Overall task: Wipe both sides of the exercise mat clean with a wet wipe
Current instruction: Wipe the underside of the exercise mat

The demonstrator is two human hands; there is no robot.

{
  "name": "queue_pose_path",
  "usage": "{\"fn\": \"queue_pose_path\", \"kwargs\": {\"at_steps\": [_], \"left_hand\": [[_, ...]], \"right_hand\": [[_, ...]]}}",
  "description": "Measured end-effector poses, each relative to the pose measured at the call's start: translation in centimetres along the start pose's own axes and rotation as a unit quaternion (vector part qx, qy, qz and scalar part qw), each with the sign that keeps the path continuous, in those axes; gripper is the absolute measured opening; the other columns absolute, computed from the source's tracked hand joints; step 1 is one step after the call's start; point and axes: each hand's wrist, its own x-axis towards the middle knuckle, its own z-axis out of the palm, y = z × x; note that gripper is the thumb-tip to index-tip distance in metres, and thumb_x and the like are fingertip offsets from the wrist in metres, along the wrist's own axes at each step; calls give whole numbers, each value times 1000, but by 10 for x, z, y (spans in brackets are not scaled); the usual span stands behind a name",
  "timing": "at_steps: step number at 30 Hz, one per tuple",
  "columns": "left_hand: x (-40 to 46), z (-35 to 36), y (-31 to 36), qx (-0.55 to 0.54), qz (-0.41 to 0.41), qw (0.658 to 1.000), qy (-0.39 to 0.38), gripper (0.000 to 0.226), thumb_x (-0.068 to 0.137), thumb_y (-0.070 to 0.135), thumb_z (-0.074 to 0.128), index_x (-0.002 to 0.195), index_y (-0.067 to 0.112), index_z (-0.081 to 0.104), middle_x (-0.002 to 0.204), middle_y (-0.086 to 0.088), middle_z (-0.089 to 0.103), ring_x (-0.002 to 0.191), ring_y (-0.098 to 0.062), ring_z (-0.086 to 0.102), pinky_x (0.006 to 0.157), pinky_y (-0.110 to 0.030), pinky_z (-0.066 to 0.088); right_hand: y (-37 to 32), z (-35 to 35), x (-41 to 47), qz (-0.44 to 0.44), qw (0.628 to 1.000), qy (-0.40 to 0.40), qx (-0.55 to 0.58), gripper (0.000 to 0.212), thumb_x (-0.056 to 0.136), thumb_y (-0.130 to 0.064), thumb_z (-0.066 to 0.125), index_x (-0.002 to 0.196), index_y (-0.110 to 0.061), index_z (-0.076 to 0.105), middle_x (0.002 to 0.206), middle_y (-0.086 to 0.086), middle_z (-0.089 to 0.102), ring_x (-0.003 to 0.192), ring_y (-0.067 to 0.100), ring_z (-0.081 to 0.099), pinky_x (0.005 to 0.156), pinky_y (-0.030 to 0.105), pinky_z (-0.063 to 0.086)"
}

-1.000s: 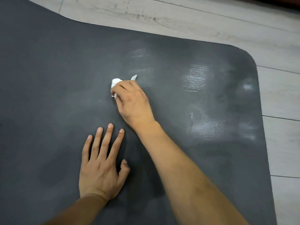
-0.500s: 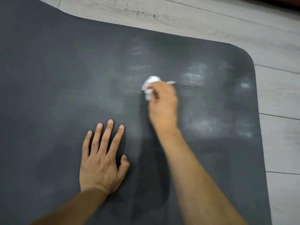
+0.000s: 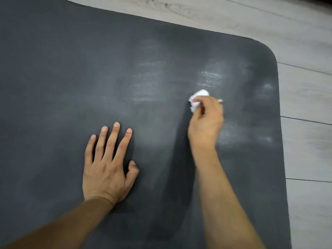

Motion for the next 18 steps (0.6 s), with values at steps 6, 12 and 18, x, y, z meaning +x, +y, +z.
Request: {"fn": "queue_pose_path", "kwargs": {"at_steps": [6, 12, 18], "left_hand": [[-1, 4, -3, -4, 7, 1000, 17, 72, 88, 41, 41, 152, 9, 46, 165, -15, 33, 154, -38, 26, 125, -59, 19], [0, 1, 0, 5, 0, 1000, 14, 75, 89, 41, 39, 160, 19, 35, 169, -10, 26, 155, -35, 24, 126, -55, 17], [-1, 2, 0, 10, -2, 1000, 20, 74, 89, 41, 39, 160, 18, 36, 168, -11, 28, 155, -35, 26, 125, -56, 19]], "right_hand": [[-93, 71, -38, -273, 923, -259, 82, 12, 81, -4, 56, 83, -9, 66, 90, 4, 65, 87, 27, 54, 86, 35, 44], [25, -26, 0, -170, 976, -121, -55, 14, 90, -15, 54, 91, -16, 68, 102, 0, 67, 93, 26, 56, 83, 30, 42], [52, -47, -4, 26, 994, 24, -108, 25, 83, -6, 46, 90, -14, 68, 98, 8, 64, 96, 35, 55, 84, 21, 35]]}}
